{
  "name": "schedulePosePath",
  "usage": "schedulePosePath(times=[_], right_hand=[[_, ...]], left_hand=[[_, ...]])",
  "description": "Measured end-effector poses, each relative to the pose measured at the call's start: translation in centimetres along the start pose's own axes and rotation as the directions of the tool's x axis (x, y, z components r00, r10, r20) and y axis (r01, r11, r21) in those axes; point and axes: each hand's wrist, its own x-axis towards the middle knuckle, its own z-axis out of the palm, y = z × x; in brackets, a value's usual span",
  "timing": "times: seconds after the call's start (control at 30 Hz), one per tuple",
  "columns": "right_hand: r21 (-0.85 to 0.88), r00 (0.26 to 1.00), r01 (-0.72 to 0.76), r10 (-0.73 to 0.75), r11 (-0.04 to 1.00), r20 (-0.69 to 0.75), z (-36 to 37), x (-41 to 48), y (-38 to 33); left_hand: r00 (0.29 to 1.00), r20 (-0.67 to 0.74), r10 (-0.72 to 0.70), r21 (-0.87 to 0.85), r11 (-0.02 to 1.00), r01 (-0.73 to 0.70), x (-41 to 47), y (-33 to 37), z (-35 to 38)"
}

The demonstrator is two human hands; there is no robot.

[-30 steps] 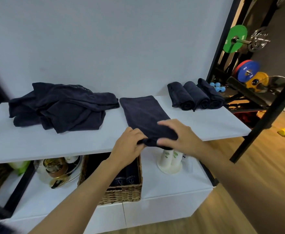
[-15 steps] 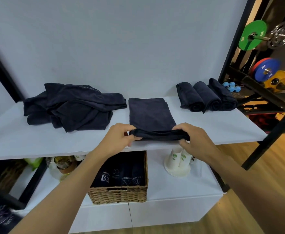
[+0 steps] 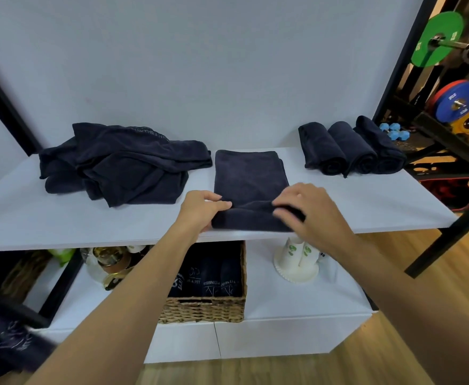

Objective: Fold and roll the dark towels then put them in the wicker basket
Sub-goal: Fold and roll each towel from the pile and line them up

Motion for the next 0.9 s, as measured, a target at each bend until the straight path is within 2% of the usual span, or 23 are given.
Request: schedulePosePath(times=[0.03, 0.1, 0.17, 0.2, 0.23, 0.27, 0.33, 0.37, 0.4, 0.43, 0.47, 0.5, 0.6, 0.67, 0.73, 0.8, 0.83, 0.9], right_hand=[[-0.091, 0.988, 0.12, -0.11, 0.989, 0.106, 0.5, -0.2, 0.0], [-0.209, 0.946, 0.177, -0.108, 0.962, 0.306, 1.5, -0.6, 0.5], [-0.204, 0.936, 0.135, -0.057, 0.97, 0.348, 1.9, -0.6, 1.1], [-0.164, 0.938, 0.116, -0.054, 0.98, 0.343, 1.8, -0.4, 1.3], [-0.126, 0.939, 0.093, -0.045, 0.988, 0.341, 1.7, -0.3, 1.4], [-0.096, 0.935, 0.063, -0.026, 0.993, 0.353, 1.7, 0.0, 1.6], [-0.029, 0.919, -0.015, 0.025, 0.999, 0.393, 1.5, 0.7, 1.9], [0.008, 0.911, -0.058, 0.049, 0.998, 0.41, 1.6, 1.0, 2.1], [0.041, 0.899, -0.106, 0.079, 0.993, 0.43, 1.6, 1.4, 2.2], [0.069, 0.883, -0.158, 0.11, 0.985, 0.457, 1.5, 1.9, 2.3], [0.1, 0.863, -0.207, 0.134, 0.973, 0.487, 1.3, 2.4, 2.5], [0.14, 0.84, -0.257, 0.149, 0.956, 0.522, 1.1, 2.9, 2.7], [0.297, 0.787, -0.417, 0.178, 0.859, 0.59, 0.8, 4.2, 3.4], [0.343, 0.789, -0.475, 0.219, 0.81, 0.574, 0.9, 4.6, 3.8], [0.253, 0.867, -0.355, 0.216, 0.9, 0.45, 1.4, 4.7, 4.2], [0.06, 0.965, -0.102, 0.084, 0.993, 0.249, 1.9, 4.4, 4.4], [-0.022, 0.982, 0.014, -0.009, 1.0, 0.187, 2.0, 4.2, 4.5], [-0.122, 0.975, 0.132, -0.106, 0.984, 0.195, 2.0, 3.7, 4.8]], left_hand=[[1.0, 0.0, -0.006, 0.008, 1.0, 0.006, 0.1, 0.1, 0.0], [1.0, 0.006, -0.022, 0.044, 0.999, 0.022, 0.4, 0.0, -0.2], [1.0, 0.003, -0.015, 0.15, 0.989, 0.015, 0.6, -0.2, -0.3], [0.999, -0.019, 0.039, 0.244, 0.969, -0.034, 0.7, -0.6, -0.3], [0.987, -0.043, 0.158, 0.351, 0.927, -0.133, 0.8, -1.0, -0.2], [0.94, -0.045, 0.339, 0.451, 0.846, -0.283, 0.7, -1.3, -0.1], [0.716, 0.094, 0.691, 0.574, 0.55, -0.606, 0.2, -2.0, -0.3], [0.617, 0.207, 0.76, 0.616, 0.388, -0.685, 0.0, -2.2, -0.6], [0.552, 0.317, 0.771, 0.652, 0.246, -0.717, 0.0, -2.5, -1.0], [0.539, 0.404, 0.739, 0.681, 0.15, -0.717, 0.2, -2.7, -1.2], [0.56, 0.453, 0.694, 0.702, 0.11, -0.704, 0.3, -2.8, -1.4], [0.605, 0.457, 0.652, 0.71, 0.142, -0.69, 0.4, -2.6, -1.4], [0.762, 0.372, 0.53, 0.609, 0.48, -0.631, 1.2, -1.1, -1.5], [0.831, 0.367, 0.418, 0.568, 0.607, -0.556, 2.4, -0.1, -1.7], [0.864, 0.39, 0.319, 0.557, 0.666, -0.497, 3.7, 0.7, -1.8], [0.886, 0.397, 0.241, 0.537, 0.722, -0.437, 4.9, 1.2, -1.6], [0.897, 0.387, 0.214, 0.516, 0.756, -0.403, 5.4, 1.4, -1.4], [0.91, 0.368, 0.191, 0.467, 0.809, -0.358, 6.0, 1.6, -1.3]])
